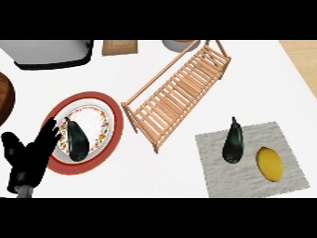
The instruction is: Pick the lemon from the placemat and place it in the tiered shelf
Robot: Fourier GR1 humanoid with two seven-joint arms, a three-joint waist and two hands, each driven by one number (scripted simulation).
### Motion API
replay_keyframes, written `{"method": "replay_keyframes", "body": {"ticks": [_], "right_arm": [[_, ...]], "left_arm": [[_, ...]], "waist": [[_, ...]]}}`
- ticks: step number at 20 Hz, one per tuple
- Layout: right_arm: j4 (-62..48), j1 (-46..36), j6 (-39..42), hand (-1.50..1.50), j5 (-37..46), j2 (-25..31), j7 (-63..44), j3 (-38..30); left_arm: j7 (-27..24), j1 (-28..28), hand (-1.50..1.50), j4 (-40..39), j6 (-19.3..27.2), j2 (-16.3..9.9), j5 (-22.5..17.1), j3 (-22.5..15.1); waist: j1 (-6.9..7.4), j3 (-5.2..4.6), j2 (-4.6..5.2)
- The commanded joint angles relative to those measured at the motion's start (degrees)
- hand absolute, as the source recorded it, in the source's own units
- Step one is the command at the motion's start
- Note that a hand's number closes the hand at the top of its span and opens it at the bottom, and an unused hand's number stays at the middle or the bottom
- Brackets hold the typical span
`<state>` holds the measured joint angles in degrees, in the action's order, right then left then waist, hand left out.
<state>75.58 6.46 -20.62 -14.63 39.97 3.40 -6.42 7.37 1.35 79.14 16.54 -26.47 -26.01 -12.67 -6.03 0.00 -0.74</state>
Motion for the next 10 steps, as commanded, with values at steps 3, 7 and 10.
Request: {"method": "replay_keyframes", "body": {"ticks": [3, 7, 10], "right_arm": [[5.23, 20.40, 9.49, -1.50, -6.96, -1.43, 16.06, -9.16], [14.25, 29.82, 17.44, -1.50, -8.15, -0.43, 16.93, -9.11], [24.72, 35.32, 19.42, -1.50, -10.42, 3.59, 8.34, -11.81]], "left_arm": [[3.31, -0.84, 0.00, -0.64, -2.74, -0.20, -2.19, 1.07], [2.78, -2.23, 0.00, -1.74, -0.86, 2.83, 0.66, -1.37], [4.81, -2.58, 0.00, -0.03, -1.15, 1.76, 0.34, -0.53]], "waist": [[2.84, -0.01, 0.28], [3.39, -0.11, 0.42], [4.23, -0.17, 0.49]]}}
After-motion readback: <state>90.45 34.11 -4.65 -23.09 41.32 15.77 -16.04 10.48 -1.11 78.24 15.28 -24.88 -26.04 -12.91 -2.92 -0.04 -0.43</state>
